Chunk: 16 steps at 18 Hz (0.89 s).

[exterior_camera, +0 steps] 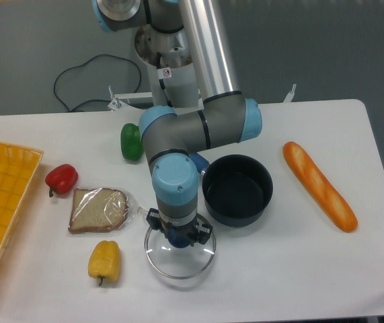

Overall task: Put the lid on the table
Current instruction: 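Lower the glass lid onto the table beside the saucepan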

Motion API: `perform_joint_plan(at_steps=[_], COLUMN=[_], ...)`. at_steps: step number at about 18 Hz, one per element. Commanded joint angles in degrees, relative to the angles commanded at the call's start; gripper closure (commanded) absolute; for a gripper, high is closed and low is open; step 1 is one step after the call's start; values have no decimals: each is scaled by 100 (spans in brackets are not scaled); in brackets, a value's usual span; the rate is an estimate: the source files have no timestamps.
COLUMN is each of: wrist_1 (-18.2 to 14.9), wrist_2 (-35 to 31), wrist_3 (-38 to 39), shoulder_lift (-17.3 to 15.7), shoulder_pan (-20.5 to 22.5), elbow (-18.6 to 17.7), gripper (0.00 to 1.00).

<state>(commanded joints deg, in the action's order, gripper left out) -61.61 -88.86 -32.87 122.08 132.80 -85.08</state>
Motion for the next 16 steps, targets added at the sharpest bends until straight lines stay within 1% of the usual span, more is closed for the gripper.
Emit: perform_joint_plan(at_steps=[8,11,16], wrist_1=[9,88,97], wrist_2=[0,0,0], wrist_3=[0,0,0], shoulder_lift=[105,149,176], shoulder_pan=[0,0,0], elbow=[35,26,26], gripper=[40,40,39])
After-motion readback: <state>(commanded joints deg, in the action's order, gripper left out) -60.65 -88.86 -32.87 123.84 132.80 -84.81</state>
